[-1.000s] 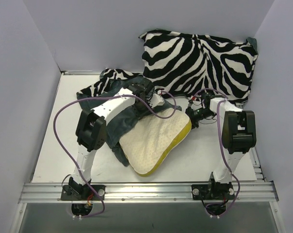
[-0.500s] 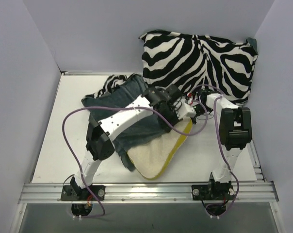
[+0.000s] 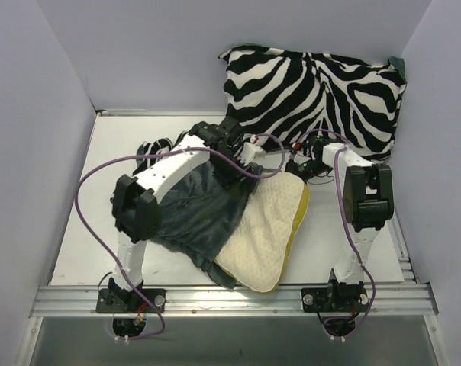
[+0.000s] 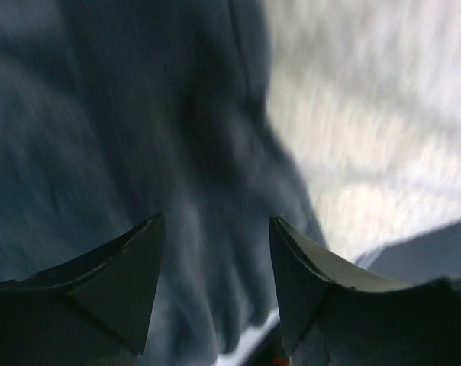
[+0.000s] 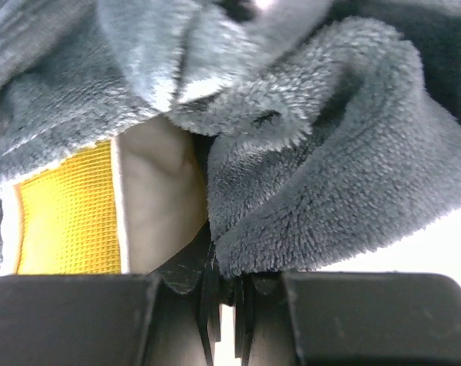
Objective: Put the pillow into the pillowcase
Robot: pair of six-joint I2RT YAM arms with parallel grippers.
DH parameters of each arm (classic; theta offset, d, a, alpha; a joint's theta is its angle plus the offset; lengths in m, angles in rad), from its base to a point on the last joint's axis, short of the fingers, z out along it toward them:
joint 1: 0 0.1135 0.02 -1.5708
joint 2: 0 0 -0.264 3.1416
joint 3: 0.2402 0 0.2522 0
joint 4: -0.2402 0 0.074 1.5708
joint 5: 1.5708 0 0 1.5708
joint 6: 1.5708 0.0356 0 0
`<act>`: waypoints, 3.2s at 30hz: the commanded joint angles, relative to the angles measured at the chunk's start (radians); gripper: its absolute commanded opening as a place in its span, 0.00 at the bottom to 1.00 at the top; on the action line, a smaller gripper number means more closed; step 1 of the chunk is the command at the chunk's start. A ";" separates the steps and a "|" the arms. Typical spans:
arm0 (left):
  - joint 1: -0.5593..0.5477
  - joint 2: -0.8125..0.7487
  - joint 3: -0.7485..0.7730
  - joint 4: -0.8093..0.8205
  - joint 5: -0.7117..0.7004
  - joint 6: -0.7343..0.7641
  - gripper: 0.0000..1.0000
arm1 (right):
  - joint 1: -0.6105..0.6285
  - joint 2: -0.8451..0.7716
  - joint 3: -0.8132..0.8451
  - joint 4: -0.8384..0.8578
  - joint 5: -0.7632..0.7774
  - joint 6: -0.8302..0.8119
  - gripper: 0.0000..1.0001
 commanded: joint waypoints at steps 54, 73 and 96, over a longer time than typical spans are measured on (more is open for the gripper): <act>0.007 -0.022 -0.563 0.575 -0.786 -0.288 0.00 | 0.020 -0.125 -0.186 -0.259 -0.033 -0.270 0.00; 0.119 -0.226 -0.619 0.471 -0.406 -0.113 0.28 | -0.014 0.097 0.171 -0.299 -0.081 -0.266 0.05; 0.397 -0.320 -0.602 0.182 -0.297 0.248 0.82 | 0.086 -0.196 -0.226 -0.100 -0.170 -0.073 0.82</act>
